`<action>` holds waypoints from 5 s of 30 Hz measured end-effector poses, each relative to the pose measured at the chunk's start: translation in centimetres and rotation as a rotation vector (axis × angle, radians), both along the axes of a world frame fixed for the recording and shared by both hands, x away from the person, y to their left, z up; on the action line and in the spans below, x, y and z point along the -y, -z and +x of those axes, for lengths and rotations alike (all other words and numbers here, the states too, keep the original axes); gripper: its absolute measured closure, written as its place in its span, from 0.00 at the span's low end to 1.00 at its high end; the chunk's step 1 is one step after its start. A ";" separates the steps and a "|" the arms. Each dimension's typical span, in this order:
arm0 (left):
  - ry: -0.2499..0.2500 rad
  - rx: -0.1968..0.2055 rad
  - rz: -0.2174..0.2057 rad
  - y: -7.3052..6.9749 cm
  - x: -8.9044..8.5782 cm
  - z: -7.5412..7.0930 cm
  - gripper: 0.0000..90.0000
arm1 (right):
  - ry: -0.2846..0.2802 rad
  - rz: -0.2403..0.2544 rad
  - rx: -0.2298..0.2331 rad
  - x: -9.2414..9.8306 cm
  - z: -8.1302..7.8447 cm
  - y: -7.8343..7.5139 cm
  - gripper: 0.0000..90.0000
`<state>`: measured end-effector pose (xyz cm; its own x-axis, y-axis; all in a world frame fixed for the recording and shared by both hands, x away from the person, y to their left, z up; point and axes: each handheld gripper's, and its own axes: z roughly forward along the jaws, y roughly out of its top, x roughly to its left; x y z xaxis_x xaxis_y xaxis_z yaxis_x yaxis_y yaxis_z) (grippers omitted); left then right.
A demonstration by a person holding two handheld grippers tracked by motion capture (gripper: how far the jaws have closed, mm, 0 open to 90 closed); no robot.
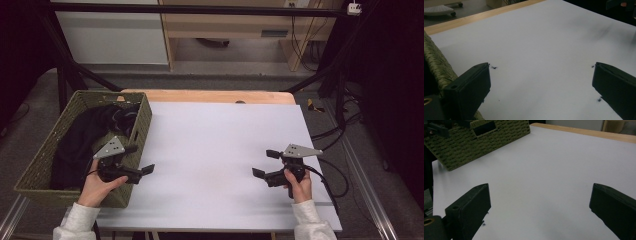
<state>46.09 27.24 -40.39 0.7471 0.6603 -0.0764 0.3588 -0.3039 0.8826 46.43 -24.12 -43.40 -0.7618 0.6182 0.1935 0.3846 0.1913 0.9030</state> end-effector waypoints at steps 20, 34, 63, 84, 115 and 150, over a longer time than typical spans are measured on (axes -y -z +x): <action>-0.024 0.026 -0.015 -0.9 -0.3 0.0 0.01 | -0.005 -0.005 -0.003 0.1 -0.1 0.0 0.04; -0.068 0.037 -0.021 -2.7 -1.4 0.5 0.00 | 0.004 -0.013 -0.013 -0.1 0.0 0.1 0.03; -0.193 0.067 -0.011 -6.7 -6.3 2.1 0.00 | 0.014 -0.018 -0.021 -0.3 0.0 0.3 0.03; -0.301 0.041 0.115 -8.2 -9.1 5.0 0.00 | 0.017 -0.019 -0.021 -0.2 0.0 0.2 0.03; -0.520 -0.102 0.311 -3.2 -13.3 10.2 0.00 | 0.010 -0.040 -0.027 -0.5 0.1 0.5 0.03; -0.662 -0.238 0.410 2.3 -15.1 11.8 0.16 | 0.010 -0.049 -0.033 -0.4 0.1 0.6 0.03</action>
